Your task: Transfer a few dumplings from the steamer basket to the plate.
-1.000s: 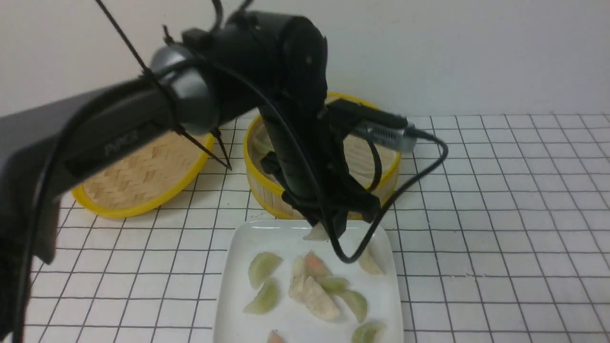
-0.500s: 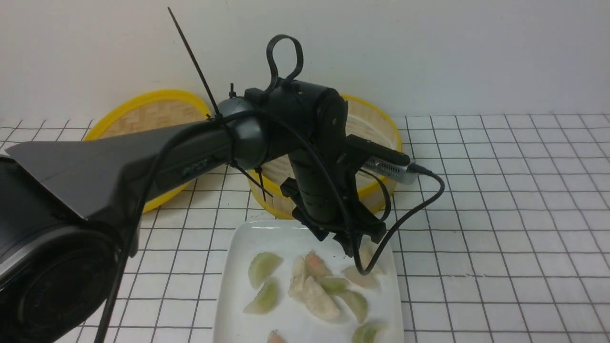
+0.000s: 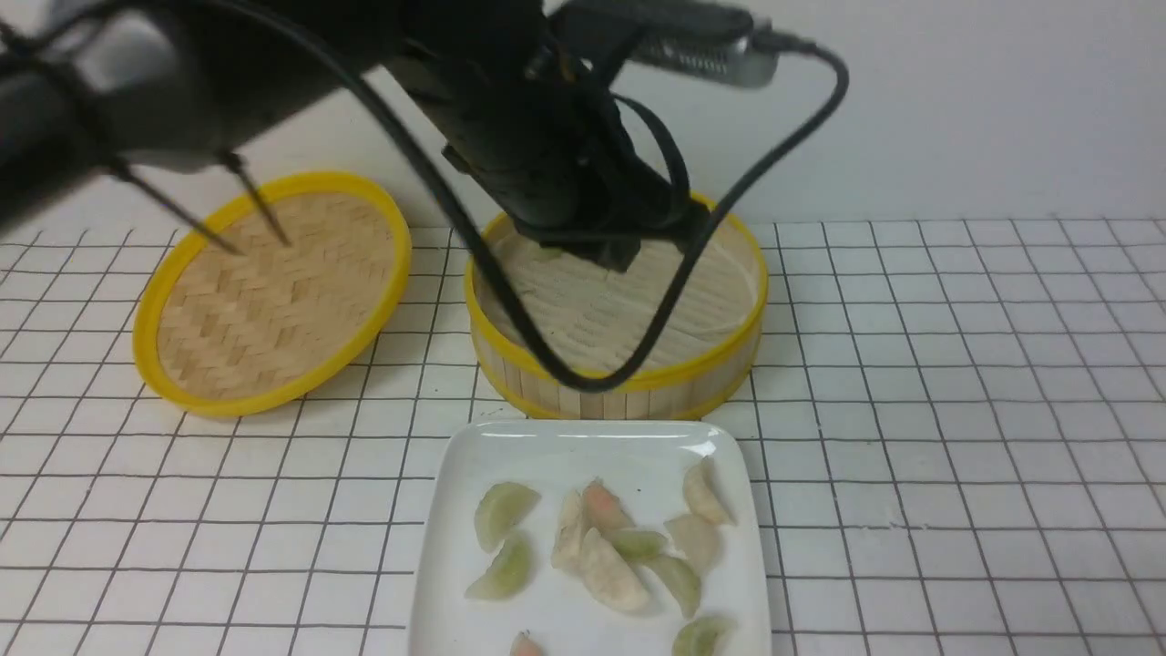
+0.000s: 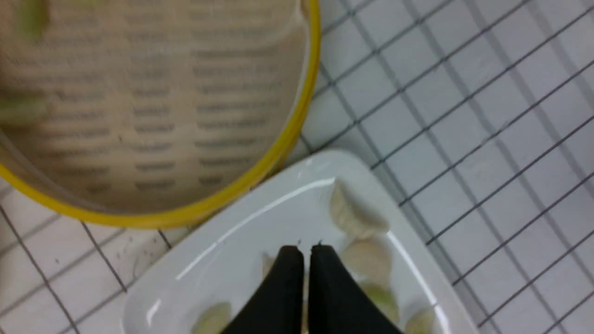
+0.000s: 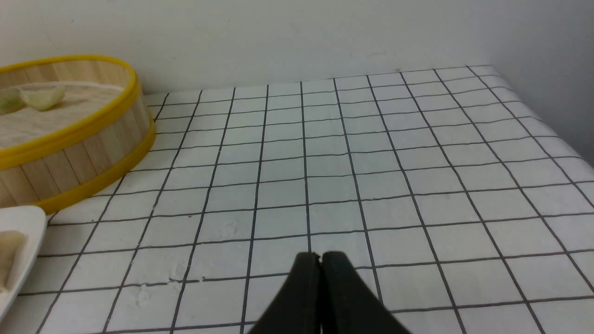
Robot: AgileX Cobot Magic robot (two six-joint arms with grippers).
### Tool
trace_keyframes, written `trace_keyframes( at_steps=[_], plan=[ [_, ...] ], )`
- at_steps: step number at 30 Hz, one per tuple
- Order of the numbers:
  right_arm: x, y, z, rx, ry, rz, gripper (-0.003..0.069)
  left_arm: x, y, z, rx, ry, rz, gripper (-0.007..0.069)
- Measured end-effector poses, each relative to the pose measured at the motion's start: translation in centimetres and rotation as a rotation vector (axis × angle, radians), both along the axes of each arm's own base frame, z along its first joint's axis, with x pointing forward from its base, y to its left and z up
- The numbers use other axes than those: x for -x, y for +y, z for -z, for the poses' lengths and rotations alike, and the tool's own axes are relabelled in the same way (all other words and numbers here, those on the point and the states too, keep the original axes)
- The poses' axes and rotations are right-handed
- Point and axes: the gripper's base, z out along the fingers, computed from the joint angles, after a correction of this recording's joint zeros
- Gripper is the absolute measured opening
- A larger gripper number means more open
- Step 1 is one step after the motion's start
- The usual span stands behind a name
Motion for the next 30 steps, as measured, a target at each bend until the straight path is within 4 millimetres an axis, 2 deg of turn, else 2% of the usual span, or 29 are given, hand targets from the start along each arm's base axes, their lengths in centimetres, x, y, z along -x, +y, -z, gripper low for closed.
trace_keyframes(
  at_steps=[2,5,9,15,18,19,22,24,25,27,30],
  plan=[
    [0.0,0.0,0.0,0.000,0.000,0.000,-0.0010,2.3,1.4,-1.8,0.061,-0.090,-0.002,-0.0006],
    [0.0,0.0,0.0,0.000,0.000,0.000,-0.0010,5.2,3.4,-3.5,0.136,-0.202,-0.009,-0.0006],
    [0.0,0.0,0.0,0.000,0.000,0.000,-0.0010,9.0,6.4,-2.9,0.199,-0.289,-0.023,-0.0006],
    [0.0,0.0,0.0,0.000,0.000,0.000,-0.0010,12.8,9.2,-1.3,0.210,-0.315,-0.022,-0.0006],
    [0.0,0.0,0.0,0.000,0.000,0.000,-0.0010,13.9,9.9,-1.5,0.216,-0.326,-0.021,-0.0006],
    [0.0,0.0,0.0,0.000,0.000,0.000,-0.0010,14.8,10.7,-2.1,0.219,-0.350,-0.020,-0.0006],
    [0.0,0.0,0.0,0.000,0.000,0.000,-0.0010,15.8,11.7,-2.8,0.215,-0.387,-0.023,-0.0006],
    [0.0,0.0,0.0,0.000,0.000,0.000,-0.0010,17.4,13.2,-3.8,0.216,-0.449,-0.043,-0.0006],
    [0.0,0.0,0.0,0.000,0.000,0.000,-0.0010,17.5,13.3,-3.8,0.217,-0.453,-0.046,-0.0006],
    [0.0,0.0,0.0,0.000,0.000,0.000,-0.0010,19.5,15.3,-4.6,0.243,-0.501,-0.097,-0.0006],
    [0.0,0.0,0.0,0.000,0.000,0.000,-0.0010,21.5,17.5,-4.2,0.256,-0.555,-0.159,-0.0006]
  ],
)
